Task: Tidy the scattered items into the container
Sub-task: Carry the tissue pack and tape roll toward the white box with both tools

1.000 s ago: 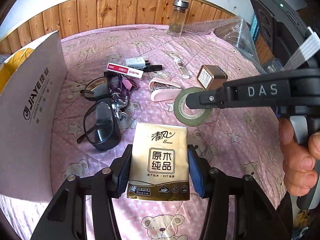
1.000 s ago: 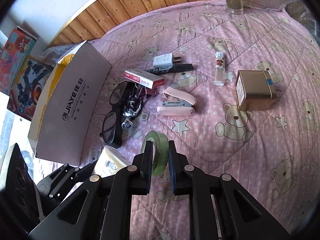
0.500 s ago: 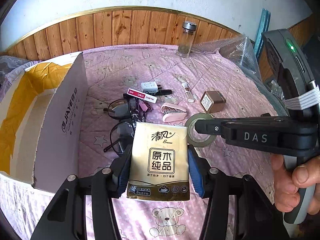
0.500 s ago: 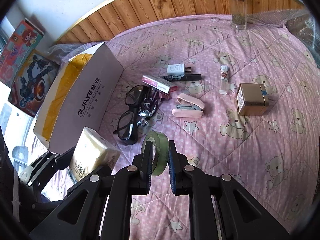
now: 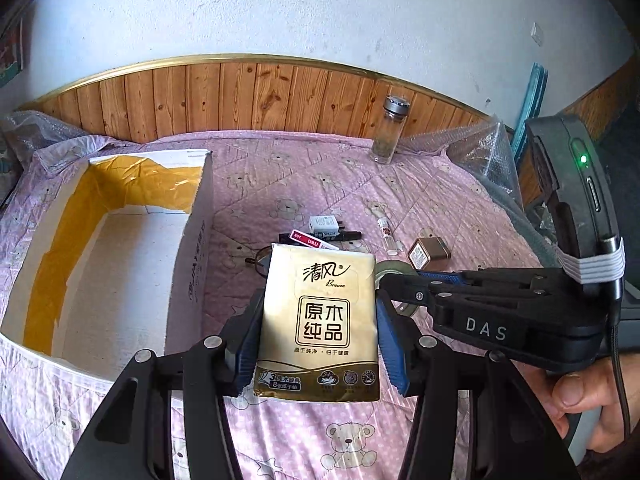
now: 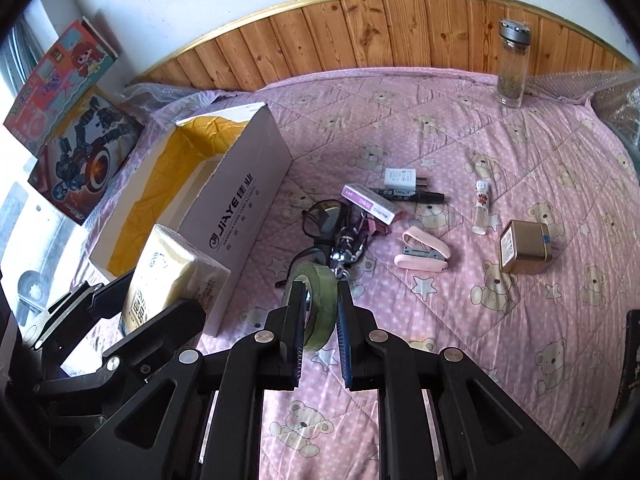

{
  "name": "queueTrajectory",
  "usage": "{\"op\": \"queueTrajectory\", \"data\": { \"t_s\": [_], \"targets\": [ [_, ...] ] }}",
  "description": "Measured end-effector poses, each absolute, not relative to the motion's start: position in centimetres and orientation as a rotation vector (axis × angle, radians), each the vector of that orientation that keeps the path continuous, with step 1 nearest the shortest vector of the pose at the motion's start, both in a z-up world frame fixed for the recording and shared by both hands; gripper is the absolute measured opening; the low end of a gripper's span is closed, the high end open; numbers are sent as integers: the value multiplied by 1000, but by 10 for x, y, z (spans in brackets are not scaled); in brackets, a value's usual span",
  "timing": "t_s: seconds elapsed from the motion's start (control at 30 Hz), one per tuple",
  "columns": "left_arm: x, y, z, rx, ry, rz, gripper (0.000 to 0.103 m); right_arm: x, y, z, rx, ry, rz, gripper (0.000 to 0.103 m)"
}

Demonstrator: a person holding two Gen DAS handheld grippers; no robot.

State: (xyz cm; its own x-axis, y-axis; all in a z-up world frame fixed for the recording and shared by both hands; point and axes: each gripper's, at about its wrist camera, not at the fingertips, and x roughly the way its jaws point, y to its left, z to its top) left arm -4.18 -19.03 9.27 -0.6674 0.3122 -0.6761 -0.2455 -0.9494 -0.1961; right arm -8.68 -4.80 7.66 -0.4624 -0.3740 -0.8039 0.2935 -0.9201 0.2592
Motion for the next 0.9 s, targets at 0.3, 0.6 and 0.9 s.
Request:
{"op": "queueTrajectory", "data": {
  "t_s": [0.3, 0.6, 0.9],
  "targets": [
    [-44, -221, 114, -1037, -178, 2664, 53, -88, -76, 101, 1288, -75, -2392, 16],
    [-46, -252, 129, -1012, -205, 2720, 53, -91, -109, 116, 1252, -28, -2372, 16],
    [-53, -287, 135, -1033, -236, 2787, 53, -95, -149, 127, 1217, 20, -2336, 16]
  ]
}}
